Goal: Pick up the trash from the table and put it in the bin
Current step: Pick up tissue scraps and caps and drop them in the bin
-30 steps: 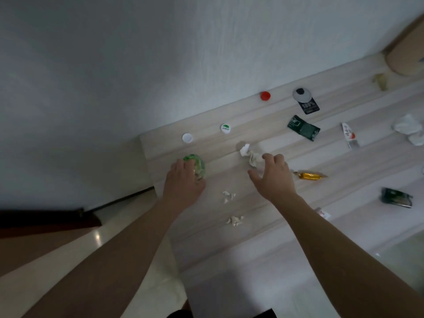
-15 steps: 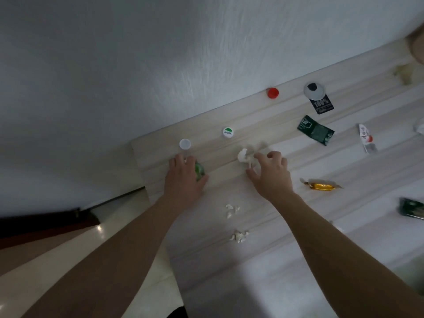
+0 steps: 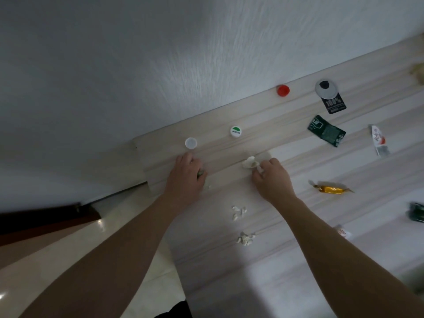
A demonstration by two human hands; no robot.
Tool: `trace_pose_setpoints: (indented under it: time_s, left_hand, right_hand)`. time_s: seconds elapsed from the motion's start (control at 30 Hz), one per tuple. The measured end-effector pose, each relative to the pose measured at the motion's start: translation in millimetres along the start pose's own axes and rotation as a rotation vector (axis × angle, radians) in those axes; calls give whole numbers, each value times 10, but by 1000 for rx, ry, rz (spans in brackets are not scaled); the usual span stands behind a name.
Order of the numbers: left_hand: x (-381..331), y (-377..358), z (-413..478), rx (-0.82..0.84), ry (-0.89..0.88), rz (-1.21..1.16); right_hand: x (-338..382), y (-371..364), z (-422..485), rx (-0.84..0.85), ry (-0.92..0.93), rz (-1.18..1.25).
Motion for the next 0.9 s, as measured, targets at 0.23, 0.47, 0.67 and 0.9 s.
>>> trace_pose_setpoints:
  time_s: [0.23,0.47,0.67,0.9]
  left_hand:
    - [-8,127,-11,-42,-10,-71]
    - [23,310,153,-70,54,-138]
    - [175,377,372,-101,83,-129]
    - [287,318,521,-42,119,-87]
  right_hand:
    - [59,100,-25,-29,3,14]
    - [226,163,103,-16,31,15]
    - [454,199,328,-51,96,132]
    - [711,121,634,-8,181,138]
Point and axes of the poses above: each hand's wrist, its own z-axis towards the middle knuckle, its own y-axis out of the back of the hand, x = y × z, the point moved 6 cm from there along z, towards the middle knuckle, and after that the axes turned 13 degrees about -x, right-handed, at the moved point
